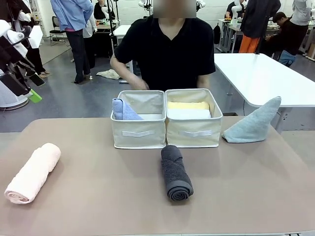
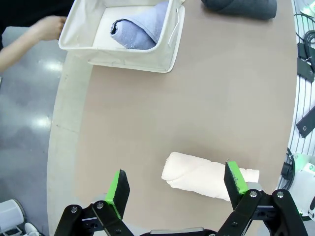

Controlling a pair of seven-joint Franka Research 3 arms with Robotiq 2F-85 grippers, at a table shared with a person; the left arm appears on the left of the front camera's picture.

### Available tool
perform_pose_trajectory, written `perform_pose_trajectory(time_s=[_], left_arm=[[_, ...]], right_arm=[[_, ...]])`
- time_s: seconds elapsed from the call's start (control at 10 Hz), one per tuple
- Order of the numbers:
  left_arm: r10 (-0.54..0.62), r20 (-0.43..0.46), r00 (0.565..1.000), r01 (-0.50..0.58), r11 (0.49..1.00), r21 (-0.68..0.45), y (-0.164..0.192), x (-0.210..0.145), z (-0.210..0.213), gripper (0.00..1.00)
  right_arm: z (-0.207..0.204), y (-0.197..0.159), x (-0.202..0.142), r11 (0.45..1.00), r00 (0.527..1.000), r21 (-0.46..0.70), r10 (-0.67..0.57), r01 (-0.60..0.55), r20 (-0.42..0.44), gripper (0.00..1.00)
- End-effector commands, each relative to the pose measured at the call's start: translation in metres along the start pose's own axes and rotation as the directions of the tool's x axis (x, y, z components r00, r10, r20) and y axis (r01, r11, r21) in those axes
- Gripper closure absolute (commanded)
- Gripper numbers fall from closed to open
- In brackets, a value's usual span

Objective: Sort the towels based on their folding style.
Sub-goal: Pick up another triangle-folded towel from the table and place it in the left Fabric basket.

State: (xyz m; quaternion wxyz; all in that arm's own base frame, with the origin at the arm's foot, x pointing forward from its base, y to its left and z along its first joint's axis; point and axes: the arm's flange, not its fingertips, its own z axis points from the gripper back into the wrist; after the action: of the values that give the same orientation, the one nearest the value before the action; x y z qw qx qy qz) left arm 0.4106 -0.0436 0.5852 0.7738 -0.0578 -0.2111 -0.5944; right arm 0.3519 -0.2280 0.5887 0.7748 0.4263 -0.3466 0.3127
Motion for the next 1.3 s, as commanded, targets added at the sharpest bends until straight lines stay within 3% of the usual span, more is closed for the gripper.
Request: perform_pose_trajectory(time_s=[0.0, 0.1, 0.3, 0.4, 0.7, 0.9, 1.2], left_arm=[[0.000, 0.000, 1.000, 0.000, 1.000, 0.000, 0.000, 0.000, 0.000, 0.00], [0.012, 0.111, 0.994, -0.010, 1.000, -0.020, 0.006, -0.026, 0.019, 0.00], [0.084, 0.329, 0.941, -0.075, 0.996, -0.038, 0.006, -0.093, 0.066, 0.00], [0.108, 0.371, 0.922, -0.108, 0.994, -0.020, 0.006, -0.123, 0.085, 0.00], [0.215, 0.438, 0.873, -0.205, 0.976, -0.071, 0.017, -0.212, 0.103, 0.00], [0.252, 0.411, 0.876, -0.243, 0.967, -0.074, 0.019, -0.238, 0.100, 0.00], [0.246, 0.456, 0.855, -0.230, 0.969, -0.090, 0.013, -0.269, 0.098, 0.00]], right_arm=[[-0.001, 0.001, 0.000, 1.000, 1.000, 0.005, 0.012, -0.012, 0.014, 0.00], [-0.001, 0.001, 0.000, 1.000, 1.000, 0.005, 0.012, -0.012, 0.014, 0.00], [-0.001, 0.001, 0.000, 1.000, 1.000, 0.005, 0.012, -0.012, 0.014, 0.00], [-0.001, 0.001, 0.000, 1.000, 1.000, 0.005, 0.012, -0.012, 0.014, 0.00], [-0.001, 0.001, 0.000, 1.000, 1.000, 0.005, 0.012, -0.012, 0.014, 0.00], [-0.001, 0.001, 0.000, 1.000, 1.000, 0.005, 0.012, -0.012, 0.014, 0.00], [-0.001, 0.001, 0.000, 1.000, 1.000, 0.005, 0.012, -0.012, 0.014, 0.00]])
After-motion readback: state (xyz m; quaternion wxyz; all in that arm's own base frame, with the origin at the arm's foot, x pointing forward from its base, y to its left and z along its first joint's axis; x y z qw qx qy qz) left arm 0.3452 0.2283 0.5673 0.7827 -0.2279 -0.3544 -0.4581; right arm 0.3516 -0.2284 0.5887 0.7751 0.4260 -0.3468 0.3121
